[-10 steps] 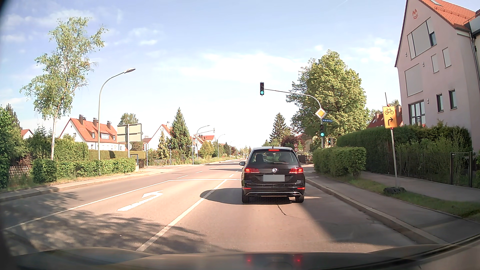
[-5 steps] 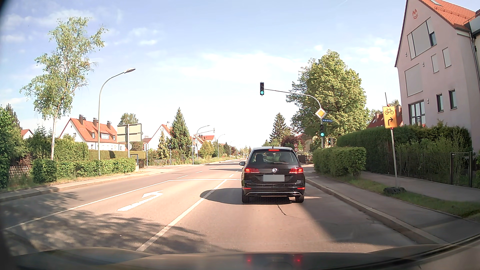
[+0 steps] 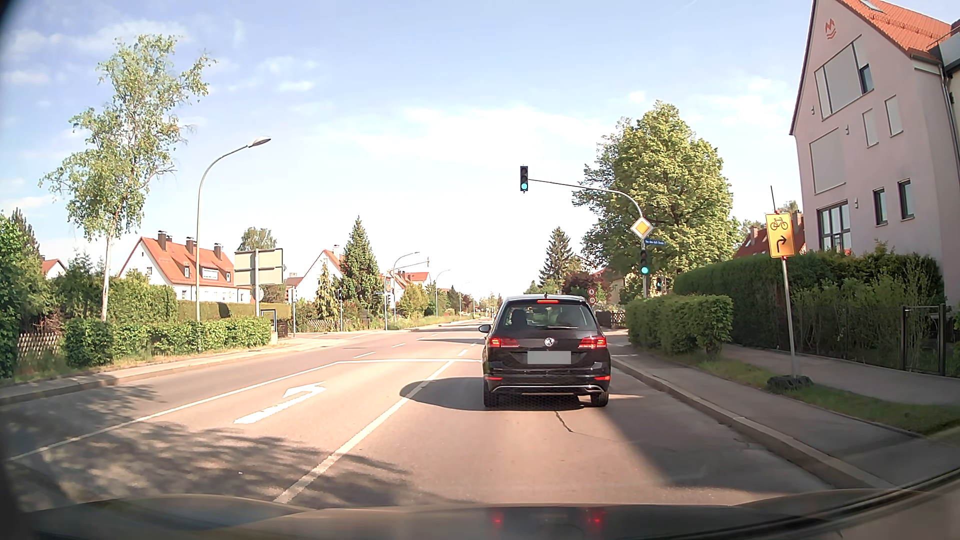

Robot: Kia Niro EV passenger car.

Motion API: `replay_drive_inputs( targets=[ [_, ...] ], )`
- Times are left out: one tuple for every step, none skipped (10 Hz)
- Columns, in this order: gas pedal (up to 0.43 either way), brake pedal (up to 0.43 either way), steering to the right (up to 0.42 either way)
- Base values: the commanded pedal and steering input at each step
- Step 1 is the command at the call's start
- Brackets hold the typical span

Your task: Follow the waypoints while adhering to traffic rules and regulations

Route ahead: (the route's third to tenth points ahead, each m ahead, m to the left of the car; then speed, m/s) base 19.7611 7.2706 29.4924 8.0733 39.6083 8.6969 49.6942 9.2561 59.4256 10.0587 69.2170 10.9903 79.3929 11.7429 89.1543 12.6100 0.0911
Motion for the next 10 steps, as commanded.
replay_drive_inputs(
  targets=[
    [0.0, 0.0, -0.007],
    [0.0, 0.018, -0.01],
    [0.0, 0.03, -0.016],
    [0.0, 0.061, -0.021],
    [0.0, 0.061, -0.025],
    [0.0, 0.061, -0.032],
    [0.0, 0.0, -0.039],
    [0.0, 0.0, -0.047],
    [0.0, 0.0, -0.053],
    [0.0, 0.0, -0.061]
  ],
)
